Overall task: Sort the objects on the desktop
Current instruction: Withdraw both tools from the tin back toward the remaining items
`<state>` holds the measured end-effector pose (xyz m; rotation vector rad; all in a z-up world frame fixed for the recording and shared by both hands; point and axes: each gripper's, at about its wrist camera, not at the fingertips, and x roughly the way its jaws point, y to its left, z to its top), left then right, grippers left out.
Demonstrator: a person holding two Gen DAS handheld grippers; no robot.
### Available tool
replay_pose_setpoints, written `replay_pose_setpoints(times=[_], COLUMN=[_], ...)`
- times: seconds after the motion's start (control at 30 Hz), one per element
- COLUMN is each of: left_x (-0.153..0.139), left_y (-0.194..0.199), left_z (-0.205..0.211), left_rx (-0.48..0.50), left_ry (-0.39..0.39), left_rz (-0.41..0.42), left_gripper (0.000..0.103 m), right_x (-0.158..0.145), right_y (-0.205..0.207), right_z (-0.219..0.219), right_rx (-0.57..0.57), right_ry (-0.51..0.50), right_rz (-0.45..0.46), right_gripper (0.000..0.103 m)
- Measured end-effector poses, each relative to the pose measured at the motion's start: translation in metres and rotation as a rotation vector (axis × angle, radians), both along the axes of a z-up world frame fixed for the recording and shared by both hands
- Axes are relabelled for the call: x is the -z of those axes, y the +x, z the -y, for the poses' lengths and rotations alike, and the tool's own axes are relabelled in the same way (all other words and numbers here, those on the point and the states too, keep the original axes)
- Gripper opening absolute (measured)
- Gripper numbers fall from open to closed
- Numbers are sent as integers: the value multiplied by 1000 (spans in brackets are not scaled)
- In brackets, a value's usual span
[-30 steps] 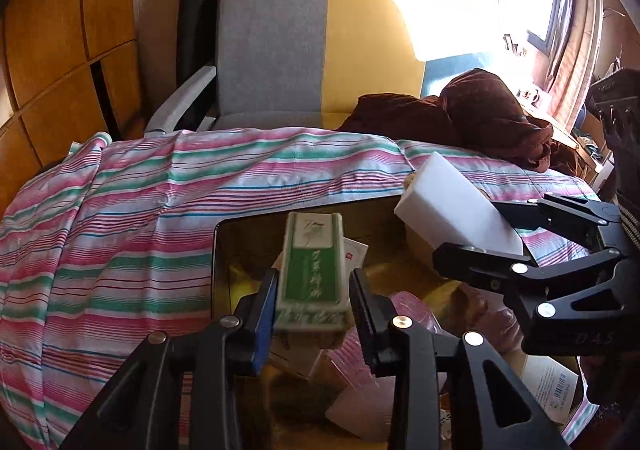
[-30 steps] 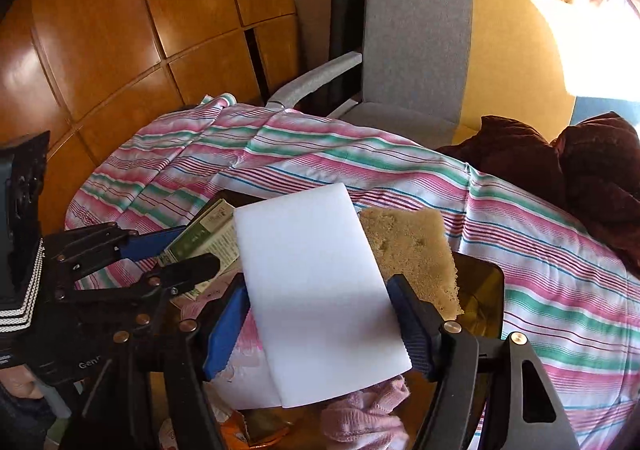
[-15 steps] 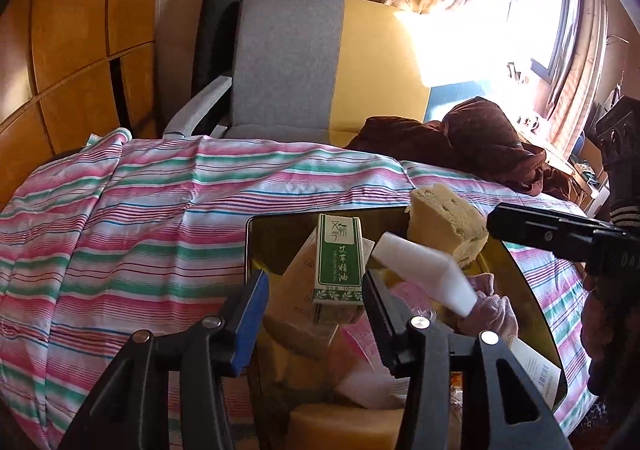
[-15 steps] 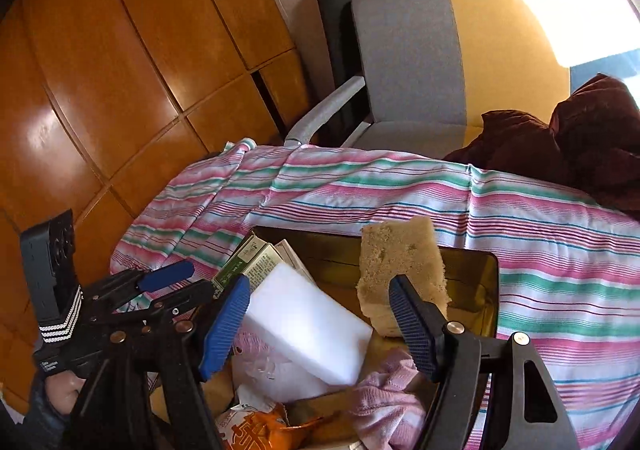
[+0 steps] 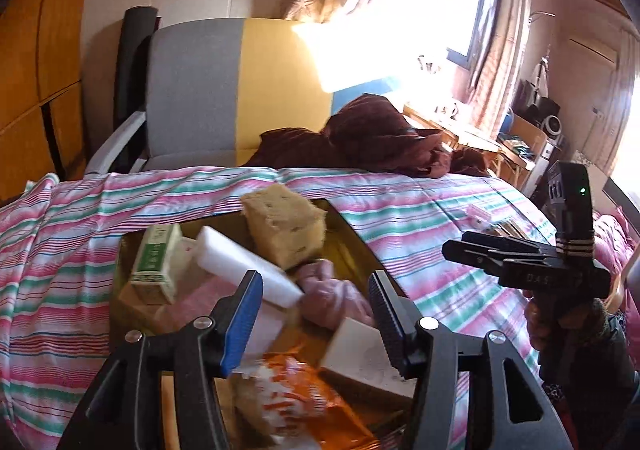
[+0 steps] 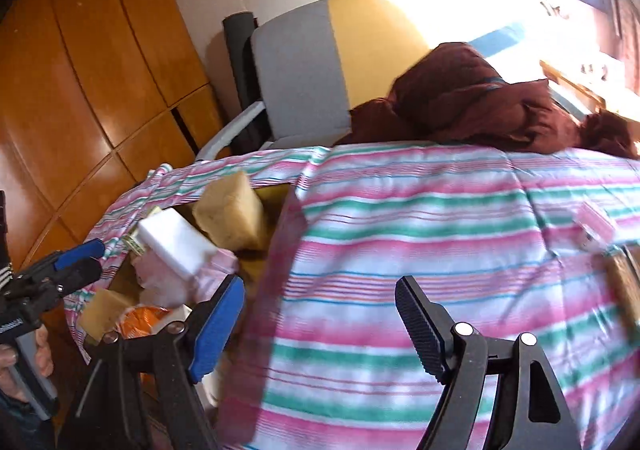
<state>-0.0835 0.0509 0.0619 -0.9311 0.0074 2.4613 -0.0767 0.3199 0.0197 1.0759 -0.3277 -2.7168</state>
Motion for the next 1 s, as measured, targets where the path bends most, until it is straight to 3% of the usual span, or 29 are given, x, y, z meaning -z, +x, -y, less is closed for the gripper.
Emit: replay_pose_setpoints(times=[0.23, 0.47, 0.7, 1.0], left_x=[12, 35, 50, 48], left_y=[29, 51, 52, 23], left_z=[-91, -171, -237, -321], left_rx=[184, 324, 410, 498], left_ry=[-18, -34, -84, -117], left_rz=[22, 104, 166, 221], left_gripper=[59, 59, 59, 59], right_x=[35, 49, 57, 65], right_y=[66, 119, 146, 155], right_z=[-88, -155, -208, -240], right_rx=[222, 436, 654, 776], right_ry=[-22, -26, -68, -36], right_rz=[50, 18, -19, -35], right_gripper=[82, 82, 82, 85])
